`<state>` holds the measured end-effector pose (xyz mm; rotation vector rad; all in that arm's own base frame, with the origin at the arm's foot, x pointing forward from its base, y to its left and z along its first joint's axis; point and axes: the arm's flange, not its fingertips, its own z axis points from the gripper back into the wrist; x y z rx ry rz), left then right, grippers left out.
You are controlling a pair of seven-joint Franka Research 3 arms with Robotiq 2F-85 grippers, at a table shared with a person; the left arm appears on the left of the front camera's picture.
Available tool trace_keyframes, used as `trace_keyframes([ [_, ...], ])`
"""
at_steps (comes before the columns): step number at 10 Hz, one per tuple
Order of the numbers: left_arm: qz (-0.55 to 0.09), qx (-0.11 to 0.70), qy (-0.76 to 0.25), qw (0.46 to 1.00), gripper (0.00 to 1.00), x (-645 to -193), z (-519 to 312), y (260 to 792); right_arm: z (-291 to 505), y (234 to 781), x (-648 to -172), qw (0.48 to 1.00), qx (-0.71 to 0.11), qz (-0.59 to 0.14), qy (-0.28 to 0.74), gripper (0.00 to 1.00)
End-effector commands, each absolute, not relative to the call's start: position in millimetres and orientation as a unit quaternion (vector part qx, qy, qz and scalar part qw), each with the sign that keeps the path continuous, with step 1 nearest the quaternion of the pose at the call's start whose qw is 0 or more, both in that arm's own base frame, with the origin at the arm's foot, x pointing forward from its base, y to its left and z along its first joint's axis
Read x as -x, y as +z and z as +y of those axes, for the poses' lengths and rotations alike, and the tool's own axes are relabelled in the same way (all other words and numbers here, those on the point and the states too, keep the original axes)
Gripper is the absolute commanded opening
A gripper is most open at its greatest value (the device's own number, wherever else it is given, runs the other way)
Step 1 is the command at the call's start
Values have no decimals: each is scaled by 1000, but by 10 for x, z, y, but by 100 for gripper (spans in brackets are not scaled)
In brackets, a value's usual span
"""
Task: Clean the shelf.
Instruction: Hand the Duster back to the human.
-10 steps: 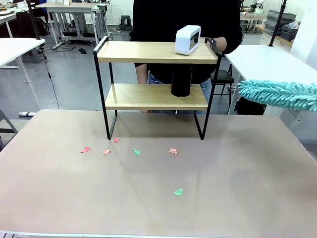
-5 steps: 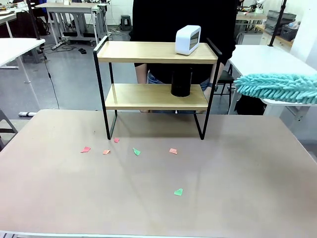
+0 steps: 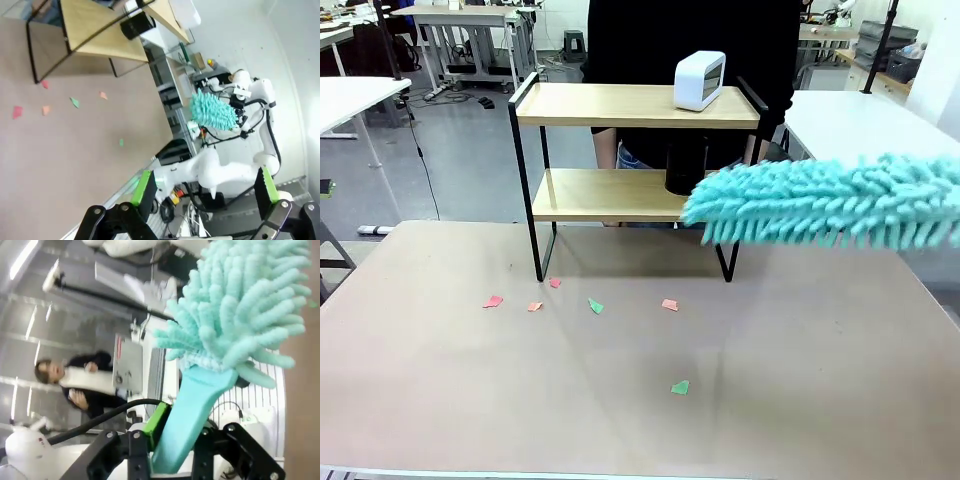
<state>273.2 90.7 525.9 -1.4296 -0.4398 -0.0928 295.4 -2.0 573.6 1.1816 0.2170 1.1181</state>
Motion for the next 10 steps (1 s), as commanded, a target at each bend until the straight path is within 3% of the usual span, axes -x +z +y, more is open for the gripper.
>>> trace_keyframes([
  [1,-170,666,-38,725,100,-2480,483,5168,-142,6074,-3011,649,-494,120,566,11],
  [3,-143,651,-40,744,100,-2364,232,5021,35,6057,-3057,614,-497,122,601,11],
  [4,-169,656,-52,734,100,-2732,710,5341,-82,5960,-3029,622,-523,97,575,11],
  [5,-169,656,-52,734,100,-2732,710,5341,328,5905,-2965,634,-494,127,581,11],
  [8,-160,654,-48,738,100,-2745,671,5336,263,5897,-2992,629,-503,122,580,11],
  [10,-100,673,-86,728,100,-2963,-143,5162,526,5949,-3249,636,-486,114,588,11],
])
